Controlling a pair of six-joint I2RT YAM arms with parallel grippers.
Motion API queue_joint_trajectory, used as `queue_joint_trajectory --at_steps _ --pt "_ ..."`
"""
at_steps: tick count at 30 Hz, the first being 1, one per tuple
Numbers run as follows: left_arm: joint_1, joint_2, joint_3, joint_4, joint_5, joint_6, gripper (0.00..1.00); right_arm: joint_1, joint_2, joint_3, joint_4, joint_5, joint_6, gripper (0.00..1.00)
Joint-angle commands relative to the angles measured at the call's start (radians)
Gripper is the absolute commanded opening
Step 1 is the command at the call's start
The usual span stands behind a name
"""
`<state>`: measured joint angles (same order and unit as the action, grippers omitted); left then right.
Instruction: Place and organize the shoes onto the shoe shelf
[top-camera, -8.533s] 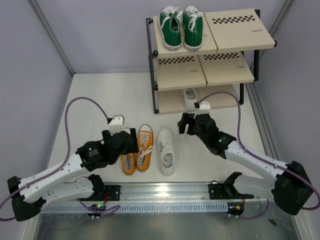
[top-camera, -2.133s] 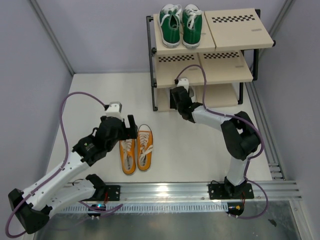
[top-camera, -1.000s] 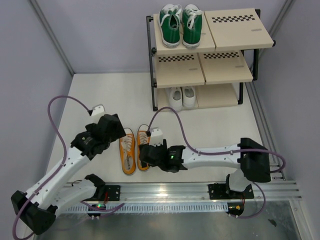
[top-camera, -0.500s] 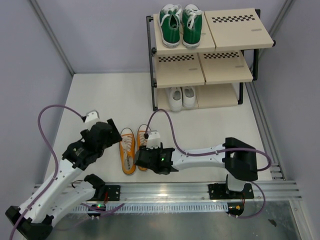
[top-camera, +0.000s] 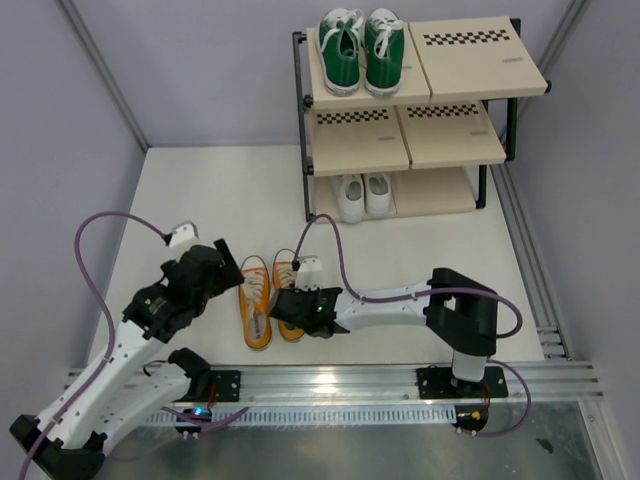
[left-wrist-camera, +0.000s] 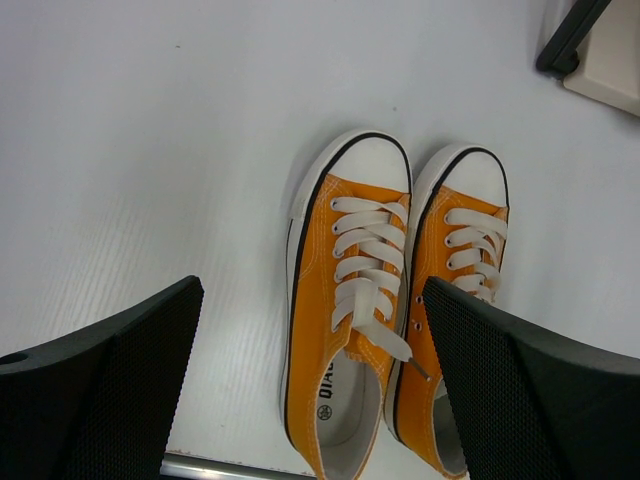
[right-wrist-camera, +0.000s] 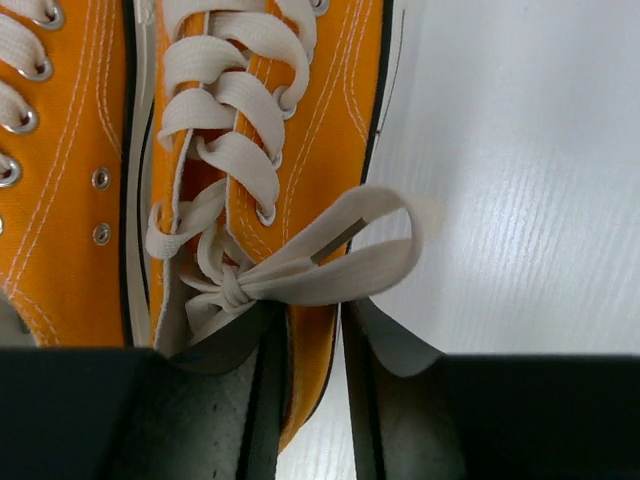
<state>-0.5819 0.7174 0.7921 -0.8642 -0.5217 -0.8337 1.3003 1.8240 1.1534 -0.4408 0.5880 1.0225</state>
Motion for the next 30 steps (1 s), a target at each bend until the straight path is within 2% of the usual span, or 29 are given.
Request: queue_joint_trajectory --at_steps 1,2,4,5,9,18,22,25,27,29,30 --pt "0.005 -0.010 -0.011 0.008 -0.006 -0.010 0.96 -0.038 -0.005 -0.032 0.020 0.053 0.019 0.26" --pt "0.005 -0.013 -0.011 0.008 -0.009 -0.010 0.96 -0.053 -0.011 -0.059 0.043 0.041 0.018 0.23" --pt "0.005 -0.012 -0.013 0.008 -0.012 -0.011 0.96 -0.064 -0.026 -0.070 0.054 0.030 0.007 0.05" --pt "0.005 -0.012 -0.014 0.008 -0.014 -0.012 0.96 -0.067 -0.032 -0.064 0.033 0.044 0.005 0.03" --pt "0.005 -0.016 -0.017 0.002 -0.018 -0.018 0.96 -0.065 -0.092 -0.058 -0.067 0.096 0.020 0.03" --pt "0.005 -0.013 -0.021 0.021 -0.026 -0.018 0.96 -0.067 -0.497 -0.181 -0.271 0.214 0.157 0.03" --pt "0.005 -0.001 -0.028 0.042 -0.012 -0.013 0.96 -0.071 -0.658 -0.219 -0.317 0.324 0.119 0.03" --pt "0.005 0.011 -0.027 0.047 -0.008 -0.012 0.96 -0.122 -0.747 -0.222 -0.352 0.383 0.093 0.03" --pt "0.005 0.011 -0.027 0.047 -0.008 -0.010 0.96 -0.186 -0.802 -0.228 -0.326 0.400 0.004 0.03" --pt "0.005 0.008 -0.027 0.048 -0.006 -0.007 0.96 -0.252 -0.833 -0.239 -0.225 0.359 -0.098 0.03" --pt "0.005 0.004 -0.028 0.056 0.002 -0.005 0.96 -0.330 -0.854 -0.241 -0.178 0.331 -0.228 0.03"
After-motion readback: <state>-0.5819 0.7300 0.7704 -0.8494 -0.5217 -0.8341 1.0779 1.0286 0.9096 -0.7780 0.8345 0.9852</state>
